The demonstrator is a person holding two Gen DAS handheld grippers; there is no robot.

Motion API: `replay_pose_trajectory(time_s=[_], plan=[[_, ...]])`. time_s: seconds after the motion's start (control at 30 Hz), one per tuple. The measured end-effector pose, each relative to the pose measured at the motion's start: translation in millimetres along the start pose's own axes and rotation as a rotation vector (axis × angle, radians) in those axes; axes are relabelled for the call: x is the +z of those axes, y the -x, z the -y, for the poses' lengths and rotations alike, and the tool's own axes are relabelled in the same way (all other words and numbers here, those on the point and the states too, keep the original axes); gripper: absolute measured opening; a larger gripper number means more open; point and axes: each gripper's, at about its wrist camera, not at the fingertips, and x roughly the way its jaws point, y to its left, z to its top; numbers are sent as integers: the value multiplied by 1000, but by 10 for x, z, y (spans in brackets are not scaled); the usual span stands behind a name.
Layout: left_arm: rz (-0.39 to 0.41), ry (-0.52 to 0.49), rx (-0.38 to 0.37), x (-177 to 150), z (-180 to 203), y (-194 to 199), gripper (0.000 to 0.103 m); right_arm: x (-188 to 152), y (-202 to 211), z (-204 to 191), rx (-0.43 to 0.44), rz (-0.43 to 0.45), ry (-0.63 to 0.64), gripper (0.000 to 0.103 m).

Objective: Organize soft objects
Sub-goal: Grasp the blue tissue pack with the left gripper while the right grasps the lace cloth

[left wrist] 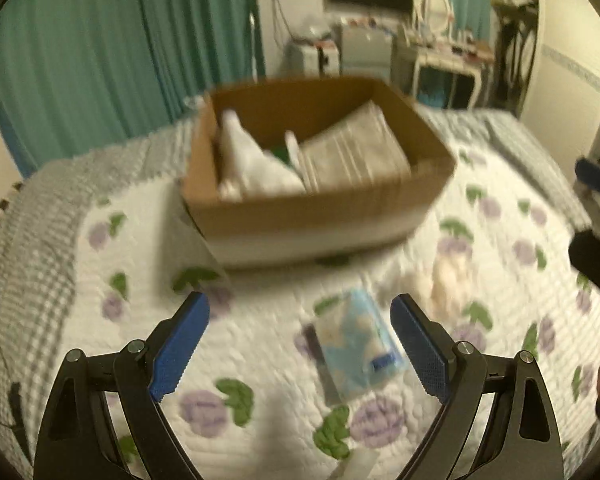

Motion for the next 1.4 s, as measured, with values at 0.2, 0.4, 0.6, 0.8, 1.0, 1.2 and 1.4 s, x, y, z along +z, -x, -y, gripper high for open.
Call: replay_pose_trajectory(time_s=[0.2,0.4,0.6,0.8,1.0,1.2,1.4], plan=[[-86,-35,-34,-166,94,-334,93,-307,-318,103,15,-85,-7,103],[-123,-3,-82,-186,97,-542,93,-508,-582,166,37,-150,-18,103],[-141,-4,-94,-327,154,-654,94,-641,-798,171,74,-191,-17,103],[-114,-25,-124,-337,147,-572,73,-743,-939,203,98,-226,-30,99],[-101,-32,-132,-339,68,-476,63,-765,-1082,134,113,-246,-15,97],[-99,6,-135,-332,-90,-381,56,-800,-1208,29,124,-278,-8,75],[-90,37,-132,-351,-211,-286,56,-898,-1287,-73,114,-336,14,13]])
